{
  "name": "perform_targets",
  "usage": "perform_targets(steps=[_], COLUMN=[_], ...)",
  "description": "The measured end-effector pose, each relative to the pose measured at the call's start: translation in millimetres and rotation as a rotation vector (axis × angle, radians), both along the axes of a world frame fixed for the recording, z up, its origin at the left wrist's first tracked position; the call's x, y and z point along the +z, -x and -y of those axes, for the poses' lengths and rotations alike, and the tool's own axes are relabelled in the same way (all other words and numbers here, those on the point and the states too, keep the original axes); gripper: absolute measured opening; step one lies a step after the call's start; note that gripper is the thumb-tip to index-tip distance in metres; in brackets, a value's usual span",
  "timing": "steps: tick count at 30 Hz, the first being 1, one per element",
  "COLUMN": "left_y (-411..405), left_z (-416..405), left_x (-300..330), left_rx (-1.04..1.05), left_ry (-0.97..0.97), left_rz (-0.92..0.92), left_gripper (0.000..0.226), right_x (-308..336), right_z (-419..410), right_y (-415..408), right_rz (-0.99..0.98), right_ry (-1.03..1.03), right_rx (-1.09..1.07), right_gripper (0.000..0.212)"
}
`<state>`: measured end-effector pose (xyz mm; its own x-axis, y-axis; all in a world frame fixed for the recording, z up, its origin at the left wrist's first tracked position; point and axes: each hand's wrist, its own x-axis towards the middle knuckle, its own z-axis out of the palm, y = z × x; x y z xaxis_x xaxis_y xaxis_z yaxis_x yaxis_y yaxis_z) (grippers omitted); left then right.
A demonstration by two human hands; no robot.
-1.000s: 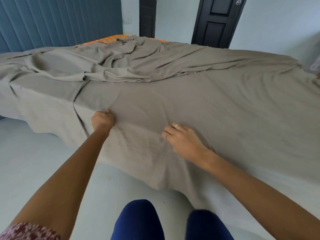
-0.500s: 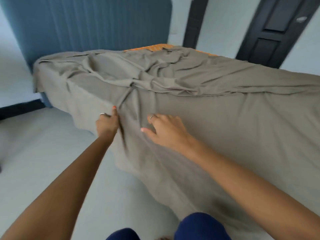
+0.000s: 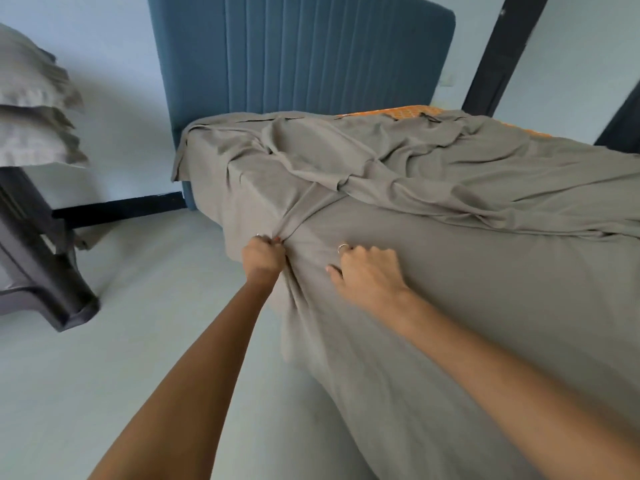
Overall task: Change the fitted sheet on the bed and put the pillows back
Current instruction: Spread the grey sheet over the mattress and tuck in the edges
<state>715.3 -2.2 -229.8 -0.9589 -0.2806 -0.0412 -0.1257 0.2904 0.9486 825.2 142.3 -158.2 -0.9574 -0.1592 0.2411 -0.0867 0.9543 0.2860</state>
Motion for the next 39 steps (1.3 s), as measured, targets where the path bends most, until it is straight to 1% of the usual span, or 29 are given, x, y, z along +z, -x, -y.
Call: perform_targets(steps=[1, 3, 5, 7, 9, 10, 11, 12, 13, 14, 15, 16, 17, 18, 19, 20, 22, 23, 24, 26, 27, 28, 29, 30, 32, 34, 36, 37, 39], left_y=[0, -2, 1, 14, 28, 34, 39, 43, 48, 54, 61, 69, 75, 85, 92, 100, 112, 117, 121, 127, 128, 131, 134, 139, 148, 167, 202, 222, 267], left_z=[7, 15, 18, 22, 25, 26, 27, 26, 25, 22, 19, 16, 13, 9, 4, -1, -6, -6, -5, 3, 8, 14, 19, 27, 42, 63, 87, 97, 114], left_x=[-8, -17, -13, -6, 3, 8, 10, 14, 15, 18, 22, 24, 27, 34, 38, 41, 44, 44, 44, 41, 40, 38, 37, 33, 30, 27, 31, 34, 40], left_rx=[0.018, -0.028, -0.073, -0.038, -0.029, -0.053, -0.082, -0.114, -0.121, -0.108, -0.073, -0.033, -0.003, 0.016, 0.028, 0.036, 0.054, 0.075, 0.106, 0.188, 0.225, 0.247, 0.254, 0.250, 0.237, 0.244, 0.229, 0.227, 0.234], left_ry=[-0.004, -0.037, -0.070, -0.107, -0.123, -0.103, -0.074, -0.045, -0.026, -0.017, -0.018, -0.024, -0.018, 0.009, 0.050, 0.102, 0.217, 0.261, 0.299, 0.365, 0.386, 0.383, 0.366, 0.351, 0.335, 0.312, 0.273, 0.261, 0.214], left_rz=[0.028, 0.067, 0.101, 0.077, 0.086, 0.119, 0.160, 0.189, 0.206, 0.212, 0.210, 0.209, 0.209, 0.216, 0.229, 0.244, 0.253, 0.236, 0.211, 0.154, 0.133, 0.118, 0.101, 0.090, 0.103, 0.134, 0.156, 0.154, 0.157], left_gripper=[0.027, 0.030, 0.036, 0.041, 0.041, 0.041, 0.040, 0.040, 0.041, 0.044, 0.047, 0.050, 0.052, 0.052, 0.052, 0.051, 0.050, 0.049, 0.048, 0.041, 0.039, 0.039, 0.042, 0.047, 0.057, 0.061, 0.057, 0.056, 0.056], right_x=[-1, 4, 16, 22, 28, 31, 34, 39, 44, 47, 51, 52, 50, 48, 43, 36, 25, 24, 27, 36, 40, 41, 42, 39, 34, 29, 26, 25, 28], right_z=[1, 1, 5, 10, 23, 28, 30, 31, 28, 22, 13, 3, -9, -21, -31, -40, -54, -60, -66, -83, -90, -93, -92, -85, -64, -41, -15, -3, 24], right_y=[5, 14, 24, 35, 44, 50, 64, 79, 98, 122, 148, 173, 194, 214, 230, 245, 266, 274, 282, 305, 315, 327, 335, 341, 346, 358, 381, 392, 421], right_rz=[0.034, 0.134, 0.262, 0.506, 0.809, 0.874, 0.831, 0.691, 0.497, 0.294, 0.141, 0.072, 0.083, 0.122, 0.164, 0.209, 0.290, 0.291, 0.258, 0.066, -0.029, -0.076, -0.070, -0.023, 0.008, -0.089, -0.180, -0.179, -0.112], right_ry=[-0.020, -0.101, -0.109, 0.012, 0.170, 0.234, 0.290, 0.336, 0.346, 0.335, 0.328, 0.330, 0.342, 0.364, 0.362, 0.343, 0.352, 0.423, 0.563, 0.895, 1.041, 1.143, 1.180, 1.147, 0.921, 0.652, 0.388, 0.312, 0.308], right_rx=[0.025, 0.112, 0.156, 0.228, 0.296, 0.312, 0.342, 0.370, 0.399, 0.374, 0.298, 0.196, 0.093, 0.014, -0.025, -0.031, 0.026, 0.036, 0.010, -0.093, -0.156, -0.200, -0.221, -0.225, -0.193, -0.120, -0.040, 0.008, 0.102], right_gripper=[0.030, 0.027, 0.024, 0.018, 0.023, 0.024, 0.026, 0.028, 0.026, 0.019, 0.019, 0.033, 0.048, 0.057, 0.060, 0.056, 0.038, 0.033, 0.031, 0.029, 0.031, 0.037, 0.046, 0.050, 0.049, 0.050, 0.048, 0.049, 0.052])
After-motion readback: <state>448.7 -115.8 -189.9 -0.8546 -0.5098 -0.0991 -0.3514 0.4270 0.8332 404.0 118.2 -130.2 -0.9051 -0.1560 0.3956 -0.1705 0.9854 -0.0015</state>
